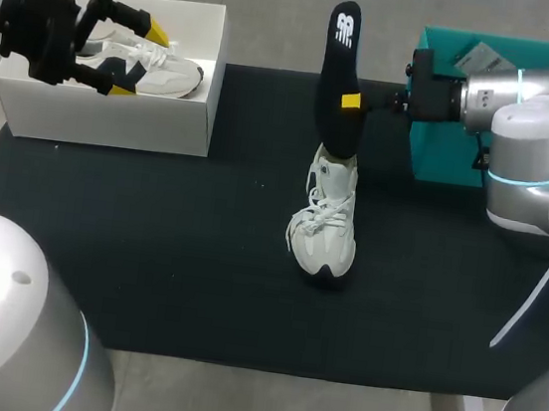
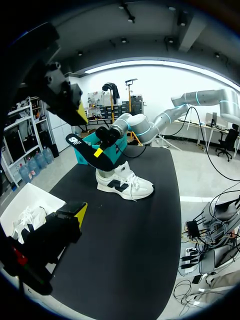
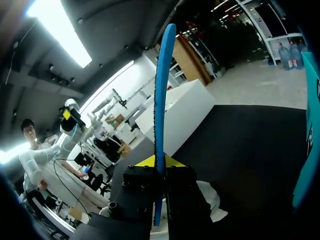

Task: Take the shoe out of the shoebox, open the shoe tongue, remove and reinsert the insole, then place the shoe into the shoebox

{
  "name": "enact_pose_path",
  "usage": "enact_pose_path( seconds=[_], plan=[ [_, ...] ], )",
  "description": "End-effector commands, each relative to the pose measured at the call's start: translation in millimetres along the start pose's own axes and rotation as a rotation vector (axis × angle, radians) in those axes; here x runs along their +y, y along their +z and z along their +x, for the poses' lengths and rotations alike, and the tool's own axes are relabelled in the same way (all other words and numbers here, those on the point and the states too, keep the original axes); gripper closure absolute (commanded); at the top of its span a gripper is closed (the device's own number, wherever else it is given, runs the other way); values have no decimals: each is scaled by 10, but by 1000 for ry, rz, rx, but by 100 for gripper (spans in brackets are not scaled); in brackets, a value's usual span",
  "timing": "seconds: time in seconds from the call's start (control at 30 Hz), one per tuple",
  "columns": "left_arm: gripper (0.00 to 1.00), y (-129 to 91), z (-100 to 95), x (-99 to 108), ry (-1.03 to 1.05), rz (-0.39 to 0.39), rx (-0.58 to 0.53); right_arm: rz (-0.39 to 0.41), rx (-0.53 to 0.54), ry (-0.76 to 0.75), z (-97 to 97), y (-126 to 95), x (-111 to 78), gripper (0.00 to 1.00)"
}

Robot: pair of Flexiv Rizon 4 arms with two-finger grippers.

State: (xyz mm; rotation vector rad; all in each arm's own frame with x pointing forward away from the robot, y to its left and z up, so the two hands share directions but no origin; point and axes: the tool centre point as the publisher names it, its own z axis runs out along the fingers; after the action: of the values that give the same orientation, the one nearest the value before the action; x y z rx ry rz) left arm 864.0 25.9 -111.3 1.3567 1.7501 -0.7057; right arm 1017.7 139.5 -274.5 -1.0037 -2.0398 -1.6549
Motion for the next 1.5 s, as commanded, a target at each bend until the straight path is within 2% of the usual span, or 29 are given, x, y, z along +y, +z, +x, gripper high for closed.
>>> enact_pose_path(
  seconds=[0.03, 0.23, 0.53, 0.7, 1.07, 1.27, 1.5],
  plan=[
    [0, 3, -7, 8, 0, 1, 5, 1, -1, 0, -2, 10, 2, 100],
    [0, 3, -7, 8, 0, 1, 5, -49, 1, -7, -10, 69, -96, 100],
    [0, 3, -7, 8, 0, 1, 5, -92, -39, -9, 107, 110, -163, 100],
    [0, 3, -7, 8, 0, 1, 5, -131, -66, -39, 38, 98, -276, 100],
    [0, 3, -7, 8, 0, 1, 5, -90, -95, -97, -208, 31, -316, 100],
    [0, 3, -7, 8, 0, 1, 5, -110, -80, -67, -331, 16, -471, 100],
    [0, 3, -7, 8, 0, 1, 5, -104, -108, -42, -367, 82, -625, 100]
  ],
)
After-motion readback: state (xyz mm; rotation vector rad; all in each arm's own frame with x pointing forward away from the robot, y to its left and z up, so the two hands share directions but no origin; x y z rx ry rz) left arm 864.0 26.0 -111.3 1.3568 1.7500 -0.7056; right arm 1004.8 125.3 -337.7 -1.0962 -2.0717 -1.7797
